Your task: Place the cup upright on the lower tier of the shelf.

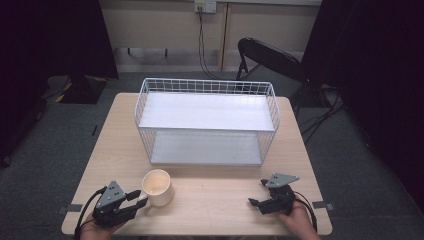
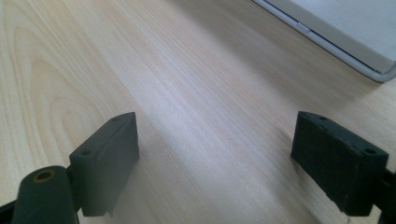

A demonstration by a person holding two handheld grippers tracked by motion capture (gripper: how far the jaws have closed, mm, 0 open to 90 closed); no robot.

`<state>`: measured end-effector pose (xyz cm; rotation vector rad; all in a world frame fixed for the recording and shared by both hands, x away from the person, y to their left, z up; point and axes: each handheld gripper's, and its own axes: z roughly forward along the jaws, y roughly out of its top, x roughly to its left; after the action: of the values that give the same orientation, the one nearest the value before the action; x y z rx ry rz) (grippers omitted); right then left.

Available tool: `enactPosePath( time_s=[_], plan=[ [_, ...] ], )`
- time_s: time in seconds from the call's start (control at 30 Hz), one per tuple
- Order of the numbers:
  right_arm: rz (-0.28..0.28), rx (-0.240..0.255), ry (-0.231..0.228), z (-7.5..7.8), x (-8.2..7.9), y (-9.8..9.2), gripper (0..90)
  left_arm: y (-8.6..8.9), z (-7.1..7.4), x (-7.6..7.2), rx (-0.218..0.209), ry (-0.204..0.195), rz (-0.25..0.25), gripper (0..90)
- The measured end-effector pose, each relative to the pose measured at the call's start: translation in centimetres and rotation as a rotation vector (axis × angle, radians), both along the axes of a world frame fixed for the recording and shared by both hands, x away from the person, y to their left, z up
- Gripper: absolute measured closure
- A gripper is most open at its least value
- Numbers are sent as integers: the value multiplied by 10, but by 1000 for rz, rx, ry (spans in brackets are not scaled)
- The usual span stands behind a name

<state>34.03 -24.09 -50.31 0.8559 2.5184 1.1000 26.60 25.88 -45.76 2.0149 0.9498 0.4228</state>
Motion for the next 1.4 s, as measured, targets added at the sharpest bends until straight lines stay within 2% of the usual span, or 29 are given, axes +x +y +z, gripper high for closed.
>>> enactPosePath(
  time_s=[0.37,0.7,1.0,1.07,1.2,1.4],
  plan=[
    [-1,0,0,0,0,0,143,-1,0,0,-26,18,2,659],
    [-3,0,0,0,0,0,143,-2,-1,1,-16,16,-2,747],
    [-3,0,0,0,0,0,143,-3,0,1,18,-1,-6,780],
    [-3,0,0,0,0,0,143,-4,0,1,10,7,-6,783],
    [-3,0,0,0,0,0,143,-7,1,1,39,-9,-15,795],
    [-3,0,0,0,0,0,143,-7,1,1,50,-14,-13,799]
  ],
)
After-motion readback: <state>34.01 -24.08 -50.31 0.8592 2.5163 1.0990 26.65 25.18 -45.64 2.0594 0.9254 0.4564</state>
